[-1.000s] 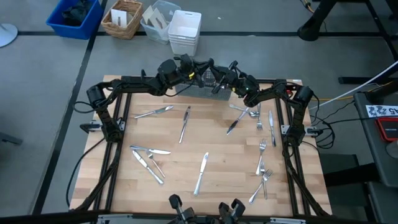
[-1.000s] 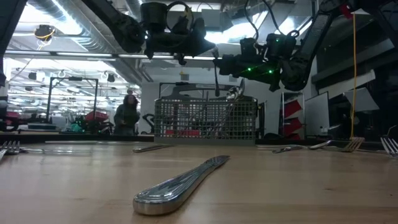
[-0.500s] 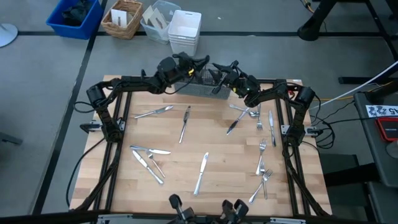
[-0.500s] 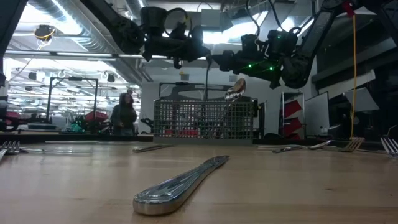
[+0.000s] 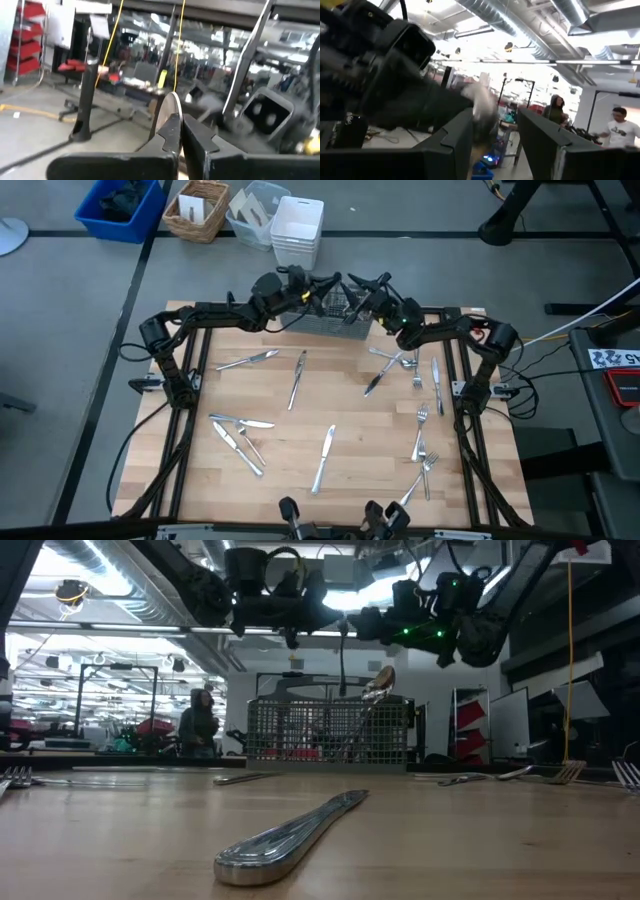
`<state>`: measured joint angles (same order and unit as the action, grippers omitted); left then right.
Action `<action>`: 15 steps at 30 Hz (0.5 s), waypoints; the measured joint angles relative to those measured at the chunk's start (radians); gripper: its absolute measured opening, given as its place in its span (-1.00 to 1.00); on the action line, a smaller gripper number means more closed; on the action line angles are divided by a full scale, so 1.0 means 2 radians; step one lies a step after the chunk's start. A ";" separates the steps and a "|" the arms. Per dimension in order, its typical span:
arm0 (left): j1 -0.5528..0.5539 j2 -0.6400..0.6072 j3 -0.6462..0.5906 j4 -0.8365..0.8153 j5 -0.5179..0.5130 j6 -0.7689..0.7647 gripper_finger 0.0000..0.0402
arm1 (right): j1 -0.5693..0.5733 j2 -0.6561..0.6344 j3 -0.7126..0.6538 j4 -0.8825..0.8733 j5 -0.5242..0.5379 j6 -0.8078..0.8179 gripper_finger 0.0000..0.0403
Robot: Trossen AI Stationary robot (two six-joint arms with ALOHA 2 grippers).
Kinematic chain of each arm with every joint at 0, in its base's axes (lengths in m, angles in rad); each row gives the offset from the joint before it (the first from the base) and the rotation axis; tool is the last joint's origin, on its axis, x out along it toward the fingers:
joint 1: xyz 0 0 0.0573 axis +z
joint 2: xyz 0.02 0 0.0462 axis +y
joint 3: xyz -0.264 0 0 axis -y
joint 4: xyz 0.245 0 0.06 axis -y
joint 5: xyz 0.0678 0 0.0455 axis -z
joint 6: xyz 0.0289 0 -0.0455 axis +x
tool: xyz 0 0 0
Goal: Sort silverware
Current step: Put the spoon into the gray silverware organizer
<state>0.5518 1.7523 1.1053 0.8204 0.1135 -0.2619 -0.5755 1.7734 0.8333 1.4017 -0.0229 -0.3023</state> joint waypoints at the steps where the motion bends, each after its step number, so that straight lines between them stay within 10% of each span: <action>1: -0.001 0.000 0.000 -0.010 0.000 0.002 -1.00 | 0.000 -0.009 0.000 -0.016 0.005 0.000 -0.23; 15: -0.014 0.055 0.000 -0.072 -0.004 0.014 -0.99 | 0.000 -0.174 0.000 -0.380 0.033 0.001 -0.23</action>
<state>0.5233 1.8630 1.1053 0.6769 0.1050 -0.2347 -0.5762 1.4262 0.8341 0.6422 0.0429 -0.3004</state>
